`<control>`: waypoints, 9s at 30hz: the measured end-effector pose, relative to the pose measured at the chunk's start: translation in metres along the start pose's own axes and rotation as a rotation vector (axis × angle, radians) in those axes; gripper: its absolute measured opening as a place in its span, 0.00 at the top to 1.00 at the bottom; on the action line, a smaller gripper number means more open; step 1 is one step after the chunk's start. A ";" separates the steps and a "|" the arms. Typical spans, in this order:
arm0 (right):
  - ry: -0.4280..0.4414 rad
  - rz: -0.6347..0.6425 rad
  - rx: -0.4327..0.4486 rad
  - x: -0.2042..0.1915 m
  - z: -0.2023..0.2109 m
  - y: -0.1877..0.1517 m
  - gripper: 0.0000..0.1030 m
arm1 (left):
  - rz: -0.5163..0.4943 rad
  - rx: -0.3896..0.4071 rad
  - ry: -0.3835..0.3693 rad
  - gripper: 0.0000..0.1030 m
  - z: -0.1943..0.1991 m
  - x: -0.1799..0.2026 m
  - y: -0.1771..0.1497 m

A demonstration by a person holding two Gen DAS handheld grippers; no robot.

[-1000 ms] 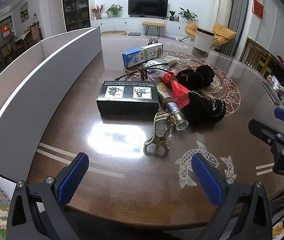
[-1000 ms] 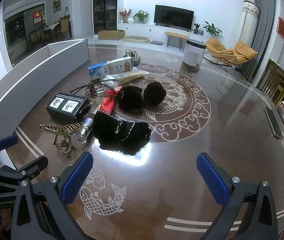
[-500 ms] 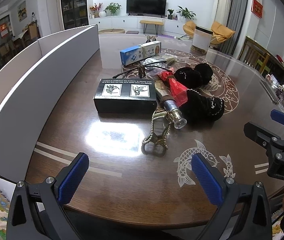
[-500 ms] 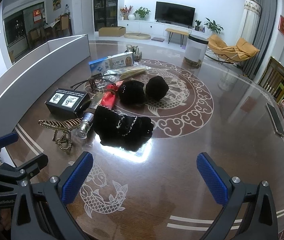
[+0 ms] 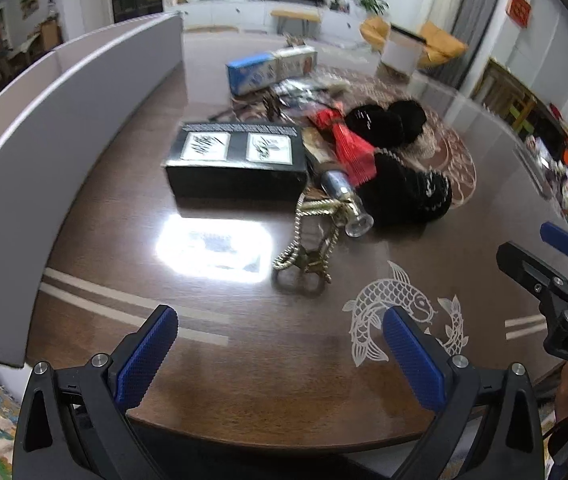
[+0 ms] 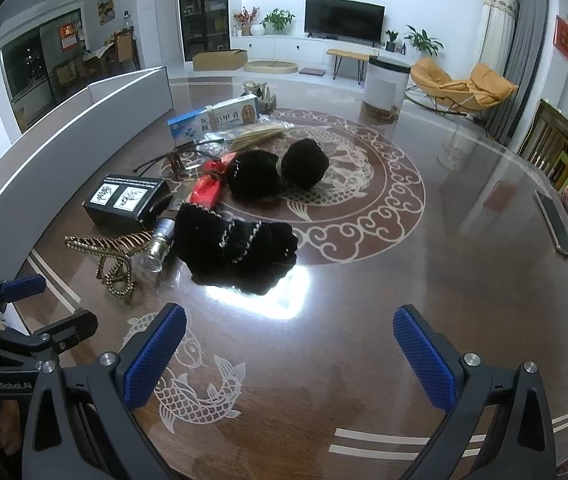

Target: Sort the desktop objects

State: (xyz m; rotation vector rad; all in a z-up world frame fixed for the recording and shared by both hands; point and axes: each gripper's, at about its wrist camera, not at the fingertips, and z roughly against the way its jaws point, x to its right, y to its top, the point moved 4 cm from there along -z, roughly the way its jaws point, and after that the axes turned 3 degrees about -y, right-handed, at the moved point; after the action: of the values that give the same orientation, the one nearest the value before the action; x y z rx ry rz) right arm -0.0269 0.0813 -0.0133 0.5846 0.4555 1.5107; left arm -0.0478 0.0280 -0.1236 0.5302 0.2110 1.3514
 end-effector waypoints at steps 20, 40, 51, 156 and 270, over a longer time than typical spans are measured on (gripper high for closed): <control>0.002 -0.047 -0.054 0.028 -0.017 -0.010 0.00 | -0.017 -0.111 0.068 0.00 -0.055 0.012 0.035; -0.014 -0.048 -0.101 0.036 -0.038 -0.020 0.00 | -0.117 -0.098 0.065 0.09 -0.060 0.001 0.049; 0.021 0.022 -0.075 0.019 -0.035 -0.013 0.00 | -0.166 -0.064 0.035 0.72 -0.036 0.003 0.038; 0.110 0.112 -0.031 -0.019 -0.120 0.037 0.00 | 0.044 -0.014 0.151 0.00 -0.050 -0.018 0.034; 0.353 0.202 -0.076 -0.023 -0.017 0.062 0.64 | 0.068 0.200 -0.082 0.74 0.094 -0.047 0.025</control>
State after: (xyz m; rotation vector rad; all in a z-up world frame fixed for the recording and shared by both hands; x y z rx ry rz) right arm -0.0865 0.0575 0.0094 0.3091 0.6207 1.8264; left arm -0.0385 -0.0373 -0.0373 0.7651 0.2641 1.3791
